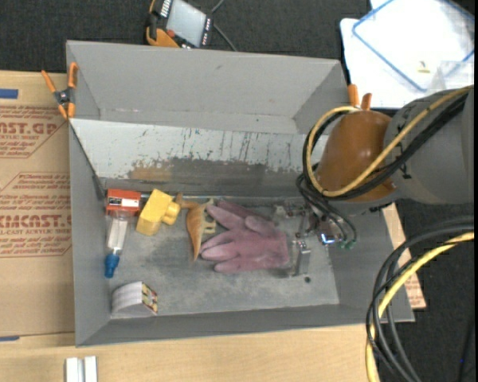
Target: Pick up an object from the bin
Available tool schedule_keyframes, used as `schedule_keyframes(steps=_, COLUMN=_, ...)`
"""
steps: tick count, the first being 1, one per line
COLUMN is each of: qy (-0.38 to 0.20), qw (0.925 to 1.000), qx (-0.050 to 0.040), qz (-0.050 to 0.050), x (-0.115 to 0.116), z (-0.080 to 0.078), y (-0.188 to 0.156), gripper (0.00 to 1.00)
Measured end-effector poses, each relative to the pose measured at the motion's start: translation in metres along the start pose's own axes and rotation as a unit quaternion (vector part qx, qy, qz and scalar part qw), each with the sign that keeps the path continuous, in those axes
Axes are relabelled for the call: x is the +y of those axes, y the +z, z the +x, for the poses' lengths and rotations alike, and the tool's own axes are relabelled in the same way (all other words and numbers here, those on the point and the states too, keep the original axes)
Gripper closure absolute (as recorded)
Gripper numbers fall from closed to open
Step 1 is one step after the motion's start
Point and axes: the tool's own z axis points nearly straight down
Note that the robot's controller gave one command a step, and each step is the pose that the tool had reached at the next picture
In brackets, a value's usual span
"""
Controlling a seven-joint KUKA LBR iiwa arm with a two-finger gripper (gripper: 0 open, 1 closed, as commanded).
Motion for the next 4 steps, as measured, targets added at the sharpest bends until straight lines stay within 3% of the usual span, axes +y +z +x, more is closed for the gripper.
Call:
schedule_keyframes(steps=1, qy=-0.002, qw=1.0, qx=-0.0012, qz=0.0, x=0.0, z=0.001, y=0.02, gripper=0.0)
schedule_keyframes(steps=2, qy=-0.046, qw=0.9989, qx=-0.0013, qz=0.0, x=-0.005, z=0.063, y=0.006, gripper=1.0)
schedule_keyframes(steps=3, qy=-0.046, qw=0.9989, qx=-0.0013, qz=0.0, x=-0.005, z=0.063, y=0.006, gripper=1.0)
schedule_keyframes(steps=4, qy=-0.075, qw=0.9972, qx=-0.0008, qz=-0.001, x=0.029, z=0.074, y=0.006, gripper=1.0)
